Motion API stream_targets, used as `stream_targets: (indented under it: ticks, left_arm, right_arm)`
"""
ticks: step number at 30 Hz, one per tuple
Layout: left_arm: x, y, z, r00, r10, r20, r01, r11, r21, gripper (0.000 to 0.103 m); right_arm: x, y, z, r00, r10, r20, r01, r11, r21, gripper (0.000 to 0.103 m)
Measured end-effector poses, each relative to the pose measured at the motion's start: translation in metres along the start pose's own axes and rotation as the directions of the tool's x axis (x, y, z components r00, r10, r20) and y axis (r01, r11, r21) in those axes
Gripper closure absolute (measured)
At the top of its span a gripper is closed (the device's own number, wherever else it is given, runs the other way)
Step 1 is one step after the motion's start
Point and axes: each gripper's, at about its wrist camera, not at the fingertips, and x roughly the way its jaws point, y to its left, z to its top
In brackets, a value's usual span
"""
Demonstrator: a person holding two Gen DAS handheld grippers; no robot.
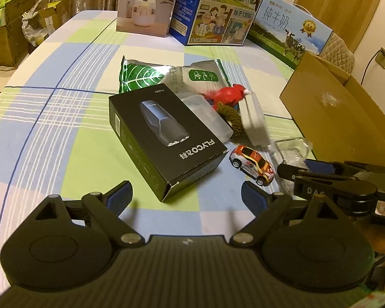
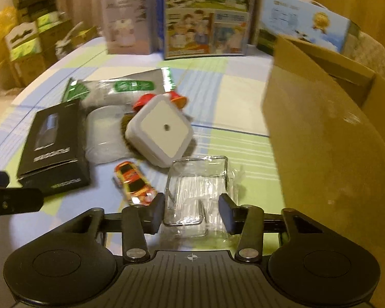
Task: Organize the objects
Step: 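Grasp the clear plastic hook package with the right tool while the left tool grasps the toy car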
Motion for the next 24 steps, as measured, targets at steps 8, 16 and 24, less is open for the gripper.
stream_targets:
  ticks: [8, 16, 24]
  left_arm:
    - [-0.010, 0.003, -0.004, 1.000, 0.002, 0.000, -0.002, 1.000, -0.006, 0.014]
    - [-0.006, -0.007, -0.009, 0.999, -0.033, -0.024, 0.034, 0.999, 0.041, 0.026]
    - [0.024, -0.037, -0.006, 0.996, -0.074, -0.043, 0.080, 0.983, 0.163, 0.059]
  right_arm:
    - [-0.018, 0.018, -0.011, 0.971, 0.232, -0.046, -0.234, 0.972, -0.023, 0.075]
    - [-0.024, -0.007, -0.016, 0.992, 0.120, -0.030, -0.118, 0.992, 0.053, 0.075]
    - [-0.022, -0.021, -0.018, 0.996, 0.087, -0.012, -0.085, 0.992, 0.091, 0.075]
